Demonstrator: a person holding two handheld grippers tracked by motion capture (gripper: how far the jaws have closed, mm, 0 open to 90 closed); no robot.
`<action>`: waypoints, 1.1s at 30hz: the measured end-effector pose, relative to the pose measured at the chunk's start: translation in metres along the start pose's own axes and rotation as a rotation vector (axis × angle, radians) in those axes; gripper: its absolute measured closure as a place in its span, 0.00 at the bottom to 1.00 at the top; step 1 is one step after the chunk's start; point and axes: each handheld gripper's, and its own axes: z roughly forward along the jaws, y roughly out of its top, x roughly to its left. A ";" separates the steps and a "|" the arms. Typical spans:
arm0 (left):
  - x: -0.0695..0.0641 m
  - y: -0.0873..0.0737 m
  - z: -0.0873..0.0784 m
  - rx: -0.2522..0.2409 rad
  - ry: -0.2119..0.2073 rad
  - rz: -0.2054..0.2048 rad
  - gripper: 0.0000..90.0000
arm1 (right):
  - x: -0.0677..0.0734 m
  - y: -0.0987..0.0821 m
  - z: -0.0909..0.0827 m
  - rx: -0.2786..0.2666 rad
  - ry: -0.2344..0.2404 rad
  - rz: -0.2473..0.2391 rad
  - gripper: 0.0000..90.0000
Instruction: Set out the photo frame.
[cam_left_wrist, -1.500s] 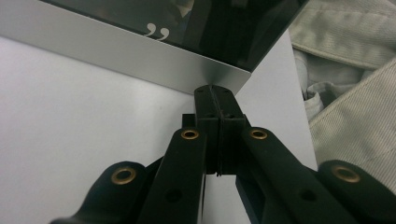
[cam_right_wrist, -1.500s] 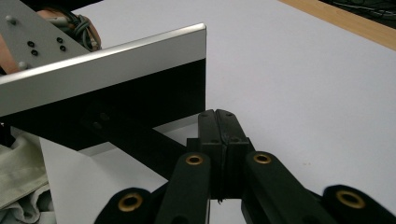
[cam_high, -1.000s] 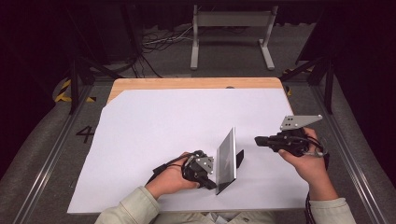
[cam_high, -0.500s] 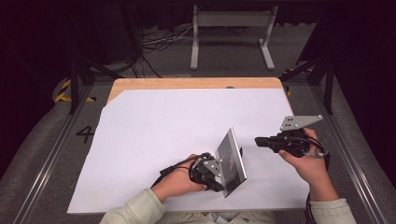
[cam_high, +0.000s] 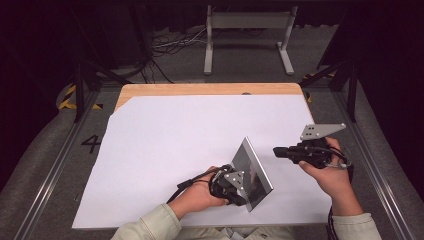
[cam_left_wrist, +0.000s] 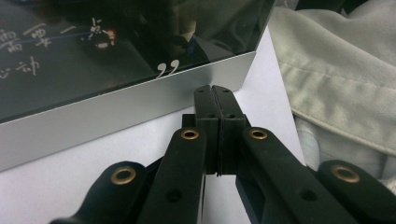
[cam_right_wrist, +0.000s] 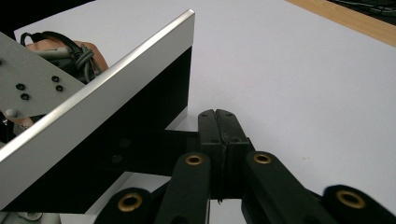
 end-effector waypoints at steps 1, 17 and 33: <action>0.000 0.001 0.000 -0.006 0.003 -0.008 1.00 | 0.000 0.000 0.000 0.000 0.000 0.001 1.00; 0.000 0.002 -0.004 -0.048 0.005 -0.026 1.00 | -0.002 -0.001 -0.001 0.002 0.006 0.014 0.94; 0.005 -0.023 -0.048 -0.107 0.073 -0.105 0.89 | -0.004 -0.001 -0.005 -0.075 -0.016 0.101 0.72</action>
